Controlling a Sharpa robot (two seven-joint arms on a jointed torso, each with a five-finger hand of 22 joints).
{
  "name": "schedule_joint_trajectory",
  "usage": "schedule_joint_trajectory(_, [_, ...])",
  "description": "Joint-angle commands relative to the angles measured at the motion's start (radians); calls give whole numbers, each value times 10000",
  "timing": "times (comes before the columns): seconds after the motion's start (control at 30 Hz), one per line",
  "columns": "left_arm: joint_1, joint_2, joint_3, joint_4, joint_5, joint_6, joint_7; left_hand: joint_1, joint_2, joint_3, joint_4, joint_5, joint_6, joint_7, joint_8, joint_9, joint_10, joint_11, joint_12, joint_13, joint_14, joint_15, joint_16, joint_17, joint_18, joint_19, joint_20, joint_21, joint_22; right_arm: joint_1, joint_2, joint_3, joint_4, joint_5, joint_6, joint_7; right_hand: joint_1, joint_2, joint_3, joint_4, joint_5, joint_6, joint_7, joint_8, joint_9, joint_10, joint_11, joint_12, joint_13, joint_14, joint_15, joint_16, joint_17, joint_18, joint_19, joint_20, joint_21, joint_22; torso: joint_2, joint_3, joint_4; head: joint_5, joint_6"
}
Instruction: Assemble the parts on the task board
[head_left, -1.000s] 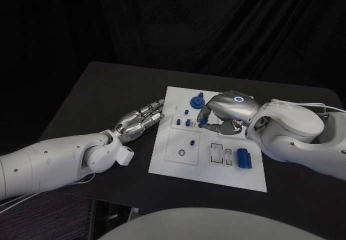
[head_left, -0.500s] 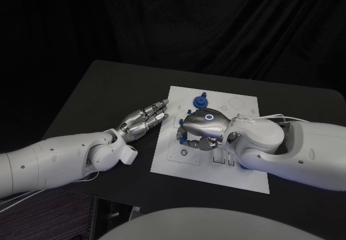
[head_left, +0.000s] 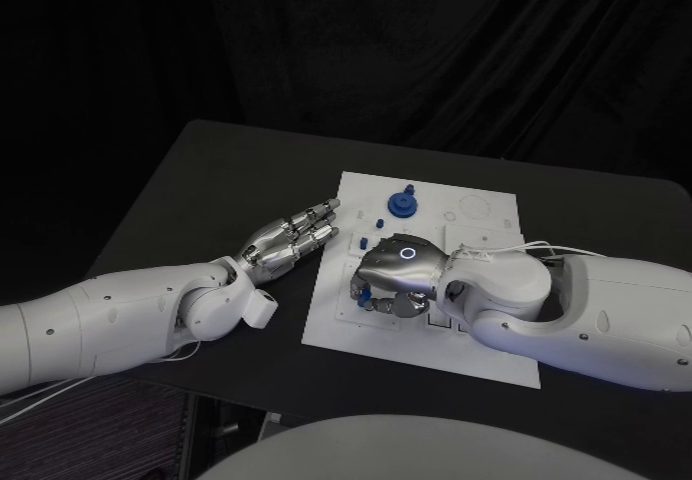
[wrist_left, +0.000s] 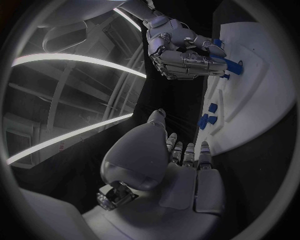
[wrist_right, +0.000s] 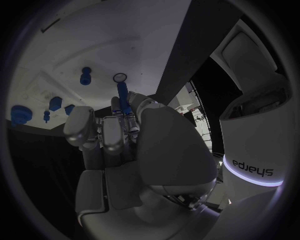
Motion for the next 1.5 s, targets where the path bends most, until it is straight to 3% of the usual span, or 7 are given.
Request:
schedule_joint_trajectory(0.03, [-8,12,10,36,11,136,174,41,20,54,0,59,25,46,47,9,-21,25,-25,-12,32,35,-36,-17,11,0,51,-32,12,-42,-36,5,-21,-282,229,87,52,-63,-14,-61,-8,-84,6,-57,11,77,6,-43,15,-63,-3,-44,-24,30,-84,20,-81,1335,0,-8,-16,14,1])
schedule_joint_trajectory(0.17, [-9,19,10,46,11,148,160,45,39,69,-4,60,5,51,43,6,-23,29,-26,-13,32,43,-36,-17,11,0,57,-32,10,-57,-69,5,-38,-296,264,72,53,-64,-13,-63,-7,-85,6,-57,11,77,6,-44,15,-65,-2,-47,-29,30,-86,20,-85,1334,0,-2,-42,24,1])
schedule_joint_trajectory(0.27, [-11,35,10,36,11,163,154,45,39,69,-4,60,5,51,43,6,-23,29,-26,-13,32,43,-36,-17,11,0,57,-32,10,-67,-101,5,-28,-301,289,68,59,-68,-3,-76,6,-85,8,-62,16,80,9,-56,18,-84,1,-65,-56,35,-103,24,-111,1328,-4,9,-19,1,1])
schedule_joint_trajectory(0.43, [-13,48,10,18,11,182,140,45,39,69,-4,60,5,51,43,6,-23,29,-26,-13,32,43,-36,-17,11,0,57,-32,10,-78,-173,5,-2,-304,276,67,63,-68,3,-82,16,-84,9,-64,19,83,9,-60,19,-90,2,-69,-60,35,-106,26,-112,1328,13,17,-34,2,1])
schedule_joint_trajectory(1.5, [-35,119,10,-124,11,276,6,42,71,96,-10,55,-36,57,36,1,-30,36,-28,-15,32,83,-36,-17,4,1,84,-32,10,-90,-369,4,90,-306,308,25,39,-74,11,-90,42,-70,16,-69,35,110,15,-76,30,-129,9,-109,-123,44,-138,34,-159,1317,-20,7,-38,28,1])
